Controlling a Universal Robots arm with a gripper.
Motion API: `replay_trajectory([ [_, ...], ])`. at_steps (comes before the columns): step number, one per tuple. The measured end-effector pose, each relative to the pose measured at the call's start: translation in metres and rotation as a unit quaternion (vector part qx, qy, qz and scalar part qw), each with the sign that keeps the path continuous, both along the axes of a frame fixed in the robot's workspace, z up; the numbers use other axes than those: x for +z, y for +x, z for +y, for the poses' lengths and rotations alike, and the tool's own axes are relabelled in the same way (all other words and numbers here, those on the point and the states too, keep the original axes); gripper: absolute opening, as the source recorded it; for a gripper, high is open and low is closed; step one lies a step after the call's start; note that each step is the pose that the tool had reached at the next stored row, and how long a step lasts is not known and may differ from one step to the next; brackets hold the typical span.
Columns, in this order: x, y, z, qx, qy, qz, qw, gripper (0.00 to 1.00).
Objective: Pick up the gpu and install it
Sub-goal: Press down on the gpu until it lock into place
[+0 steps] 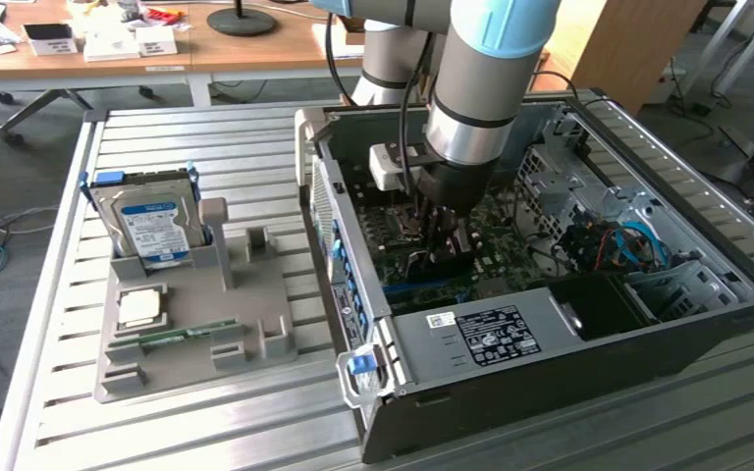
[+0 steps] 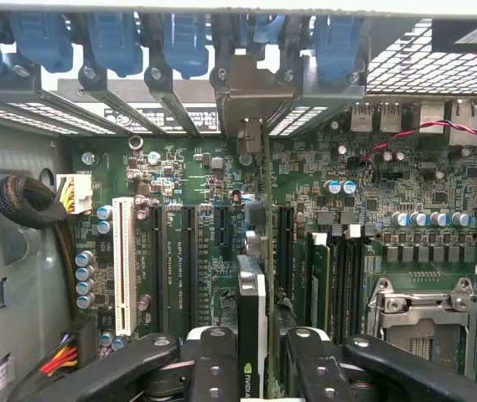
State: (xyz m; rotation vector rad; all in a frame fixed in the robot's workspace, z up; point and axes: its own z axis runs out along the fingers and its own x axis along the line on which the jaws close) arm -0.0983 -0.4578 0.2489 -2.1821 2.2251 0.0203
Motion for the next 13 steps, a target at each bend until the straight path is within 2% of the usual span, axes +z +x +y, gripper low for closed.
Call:
replay_trajectory([
  [4,0.0000,-0.0013,0.0000,0.000,0.0007,-0.0004,1.0000,0.27],
  [13,-0.0006,-0.0038,-0.0001,0.000,0.0003,-0.0011,1.0000,0.27],
])
